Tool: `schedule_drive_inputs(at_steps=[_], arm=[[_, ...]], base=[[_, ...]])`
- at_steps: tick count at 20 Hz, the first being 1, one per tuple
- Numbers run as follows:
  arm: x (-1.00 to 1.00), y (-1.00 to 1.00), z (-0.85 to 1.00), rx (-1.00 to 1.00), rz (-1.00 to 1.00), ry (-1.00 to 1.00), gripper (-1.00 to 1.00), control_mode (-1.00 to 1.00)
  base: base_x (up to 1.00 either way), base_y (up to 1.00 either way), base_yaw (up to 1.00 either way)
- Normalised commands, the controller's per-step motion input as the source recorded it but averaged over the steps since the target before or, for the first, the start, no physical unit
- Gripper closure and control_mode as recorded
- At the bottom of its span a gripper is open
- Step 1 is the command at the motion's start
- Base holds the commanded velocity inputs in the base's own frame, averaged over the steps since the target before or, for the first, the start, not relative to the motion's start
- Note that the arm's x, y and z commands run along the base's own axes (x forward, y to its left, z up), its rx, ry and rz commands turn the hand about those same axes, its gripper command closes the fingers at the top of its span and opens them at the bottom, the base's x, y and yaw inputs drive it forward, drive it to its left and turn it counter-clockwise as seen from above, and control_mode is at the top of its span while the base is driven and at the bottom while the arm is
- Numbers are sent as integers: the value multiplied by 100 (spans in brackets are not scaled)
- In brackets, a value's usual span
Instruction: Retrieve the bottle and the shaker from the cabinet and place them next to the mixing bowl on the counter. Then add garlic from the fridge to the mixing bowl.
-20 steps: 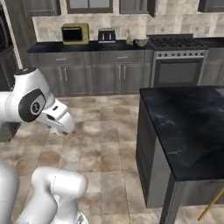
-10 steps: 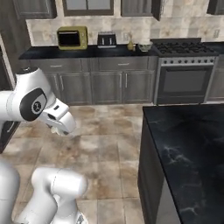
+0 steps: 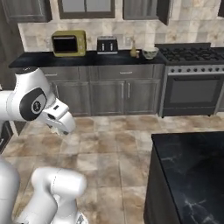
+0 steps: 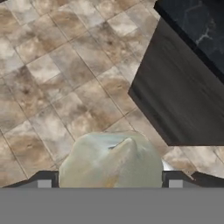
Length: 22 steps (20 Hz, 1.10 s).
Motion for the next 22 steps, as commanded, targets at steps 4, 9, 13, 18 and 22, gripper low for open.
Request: schedule_drive_inputs(at_steps=[4, 9, 13, 18, 22], arm=[[0, 0, 0, 0, 0, 0, 100, 100], [0, 0, 0, 0, 0, 0, 100, 100], [0, 0, 0, 0, 0, 0, 100, 100], [0, 0, 0, 0, 0, 0, 100, 100], [0, 0, 0, 0, 0, 0, 100, 100]], base=[[100, 13, -1], [100, 5, -14], [100, 0, -27], [100, 0, -27], [100, 0, -20]])
